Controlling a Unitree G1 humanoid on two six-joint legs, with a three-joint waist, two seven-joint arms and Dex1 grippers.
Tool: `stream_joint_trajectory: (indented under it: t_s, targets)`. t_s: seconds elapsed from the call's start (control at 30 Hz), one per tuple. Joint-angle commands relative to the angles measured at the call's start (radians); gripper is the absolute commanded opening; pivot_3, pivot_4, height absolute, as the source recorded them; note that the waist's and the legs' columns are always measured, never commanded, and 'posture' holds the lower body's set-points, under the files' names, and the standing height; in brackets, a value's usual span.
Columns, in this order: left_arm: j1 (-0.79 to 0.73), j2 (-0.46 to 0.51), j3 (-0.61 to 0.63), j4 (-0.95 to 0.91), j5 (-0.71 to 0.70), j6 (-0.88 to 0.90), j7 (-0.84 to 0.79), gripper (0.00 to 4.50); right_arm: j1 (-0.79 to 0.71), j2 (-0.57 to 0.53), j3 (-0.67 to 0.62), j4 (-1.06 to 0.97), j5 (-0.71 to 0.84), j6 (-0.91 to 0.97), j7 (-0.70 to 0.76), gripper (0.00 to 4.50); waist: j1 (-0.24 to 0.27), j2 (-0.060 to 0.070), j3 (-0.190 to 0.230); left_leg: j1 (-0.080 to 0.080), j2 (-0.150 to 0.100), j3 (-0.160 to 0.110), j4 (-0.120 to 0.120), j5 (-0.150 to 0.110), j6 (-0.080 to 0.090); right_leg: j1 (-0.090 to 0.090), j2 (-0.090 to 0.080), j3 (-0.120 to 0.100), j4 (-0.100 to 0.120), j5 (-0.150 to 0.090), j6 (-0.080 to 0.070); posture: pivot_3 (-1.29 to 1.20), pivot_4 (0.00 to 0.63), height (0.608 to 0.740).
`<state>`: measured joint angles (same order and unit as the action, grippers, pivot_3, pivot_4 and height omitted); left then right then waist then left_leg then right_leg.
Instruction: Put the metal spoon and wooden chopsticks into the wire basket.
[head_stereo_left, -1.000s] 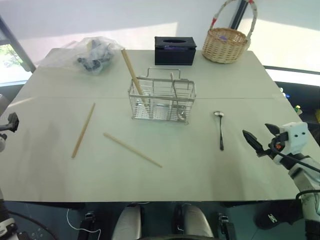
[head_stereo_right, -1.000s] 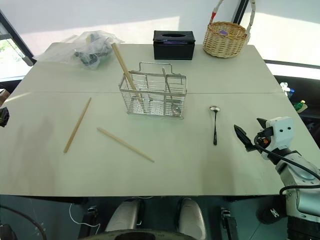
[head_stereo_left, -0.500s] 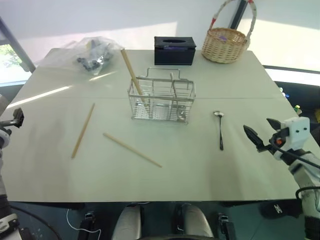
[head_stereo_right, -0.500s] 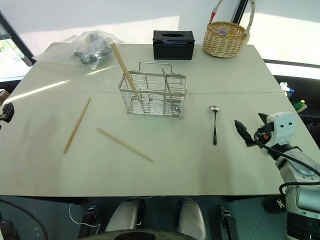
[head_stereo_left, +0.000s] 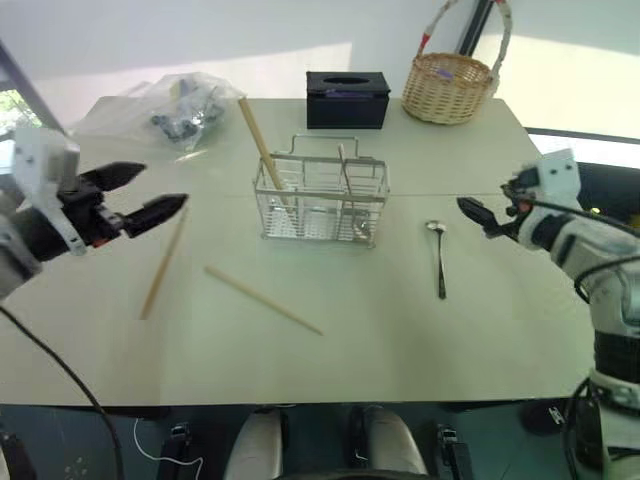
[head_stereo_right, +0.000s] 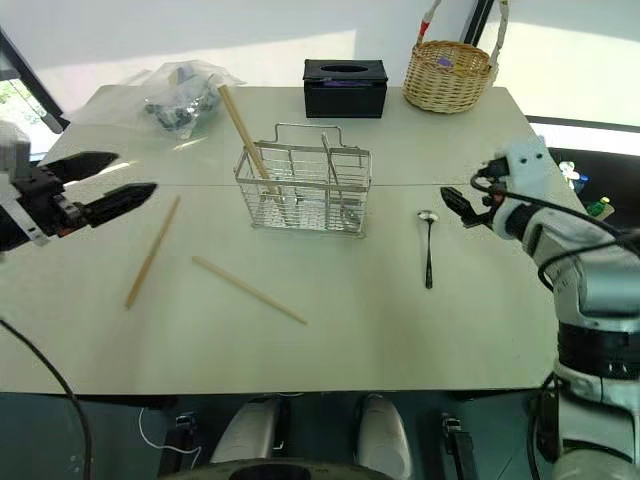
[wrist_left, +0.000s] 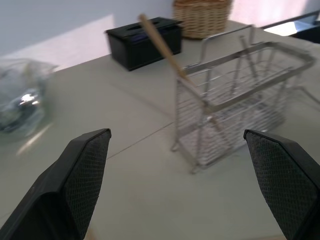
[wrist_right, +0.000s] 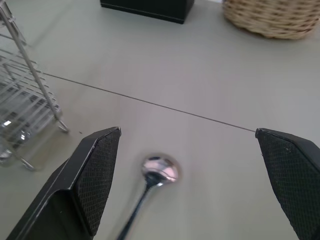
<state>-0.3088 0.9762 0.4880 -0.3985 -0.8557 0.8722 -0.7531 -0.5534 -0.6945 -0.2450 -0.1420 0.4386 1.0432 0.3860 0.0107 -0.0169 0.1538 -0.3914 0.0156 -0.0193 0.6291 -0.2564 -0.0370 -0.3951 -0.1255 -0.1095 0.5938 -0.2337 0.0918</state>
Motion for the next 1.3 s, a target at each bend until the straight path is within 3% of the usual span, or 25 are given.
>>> stream_joint_trajectory:
  t_s: [0.03,0.37,0.8,0.93,1.1,1.3]
  targets:
    - [-0.049,0.026,-0.053,-0.033,-0.014,-0.015,-0.041,4.5,-0.093,0.035,0.013,0.053,0.005,0.178,-0.06,4.46,0.0,0.0,0.0,0.0,0.0,0.0,0.0,0.0,0.0,0.0,0.0,0.0,0.0,0.0,0.0,0.0,0.15,0.706]
    - [-0.079,0.014,-0.087,-0.068,-0.069,-0.001,-0.062,4.5,-0.197,0.117,0.044,0.216,-0.065,0.339,-0.16,4.46,-0.001,0.0,0.001,-0.001,-0.001,0.0,0.0,0.0,0.0,0.0,0.0,0.0,0.0,0.001,0.002,0.0,0.15,0.706]
    - [-0.063,0.04,-0.099,-0.109,-0.121,0.018,-0.095,4.5,-0.211,0.245,0.076,0.346,-0.131,0.254,-0.2,4.46,-0.02,0.0,0.0,0.0,0.0,-0.001,0.0,0.0,0.0,0.0,0.001,0.0,0.002,0.002,0.004,0.0,0.15,0.706]
    - [-0.074,0.049,-0.104,-0.101,-0.123,0.015,-0.097,4.5,-0.205,0.266,0.064,0.37,-0.139,0.224,-0.209,2.65,-0.024,0.0,0.0,0.0,0.0,-0.001,0.0,0.0,0.0,0.0,0.001,0.0,0.002,0.002,0.004,0.0,0.15,0.706]
    - [-0.088,0.051,-0.109,-0.101,-0.136,0.016,-0.096,4.5,-0.192,0.283,0.045,0.369,-0.142,0.217,-0.213,0.02,-0.027,0.0,0.0,0.0,0.0,-0.001,0.0,0.0,0.0,0.0,0.002,0.001,0.002,0.002,0.004,0.0,0.15,0.706]
    - [-0.09,0.052,-0.113,-0.098,-0.136,0.011,-0.098,4.5,-0.172,0.277,0.04,0.35,-0.144,0.211,-0.206,0.02,-0.025,0.0,0.0,0.0,0.0,-0.001,0.0,0.0,0.0,0.0,0.003,0.001,0.002,0.002,0.004,0.0,0.15,0.706]
